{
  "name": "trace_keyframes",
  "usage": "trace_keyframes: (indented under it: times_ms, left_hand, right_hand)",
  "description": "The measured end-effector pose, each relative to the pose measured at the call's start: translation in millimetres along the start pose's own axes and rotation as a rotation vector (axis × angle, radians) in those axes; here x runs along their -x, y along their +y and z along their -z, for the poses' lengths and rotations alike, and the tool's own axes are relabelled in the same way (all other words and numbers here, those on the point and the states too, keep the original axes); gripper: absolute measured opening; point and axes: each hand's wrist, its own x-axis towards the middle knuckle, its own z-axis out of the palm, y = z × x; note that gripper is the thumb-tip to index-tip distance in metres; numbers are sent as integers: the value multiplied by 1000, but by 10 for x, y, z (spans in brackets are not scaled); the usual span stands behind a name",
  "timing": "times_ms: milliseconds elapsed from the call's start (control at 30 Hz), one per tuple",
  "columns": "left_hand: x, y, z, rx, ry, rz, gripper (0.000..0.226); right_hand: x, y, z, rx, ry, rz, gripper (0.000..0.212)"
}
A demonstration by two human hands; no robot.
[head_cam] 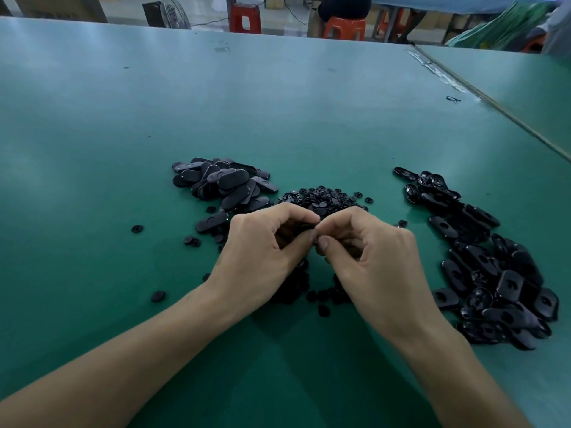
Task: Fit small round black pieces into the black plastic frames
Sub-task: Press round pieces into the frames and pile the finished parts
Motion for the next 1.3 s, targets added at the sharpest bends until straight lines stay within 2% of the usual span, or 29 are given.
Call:
trace_keyframes:
  times_ms: [200, 333, 400, 533, 767, 1033, 1300]
  left_hand:
    - [12, -23, -15, -63, 27, -43, 18]
    - [15, -25, -20, 60, 18, -6, 29]
    - [13, -17, -22, 140, 1, 26, 26]
    - [-1, -24, -5, 229, -13, 65, 21]
    - [-10, -27, 4, 309, -16, 109, 26]
    - [2, -19, -5, 314, -27, 131, 26]
    - [2, -8, 29, 277, 15, 115, 26]
  right_hand:
    - [-2, 33, 19, -39, 8, 4, 26]
    - [-18, 37, 29, -21, 77, -1, 22]
    - [-31, 50, 59, 4, 60, -12, 24]
    - [-47, 96, 82, -126, -6, -86, 20]
    - [-53, 102, 92, -209, -30, -151, 15]
    - [-29, 65, 79, -100, -51, -221, 11]
    - [-31, 56, 89, -153, -76, -208, 13]
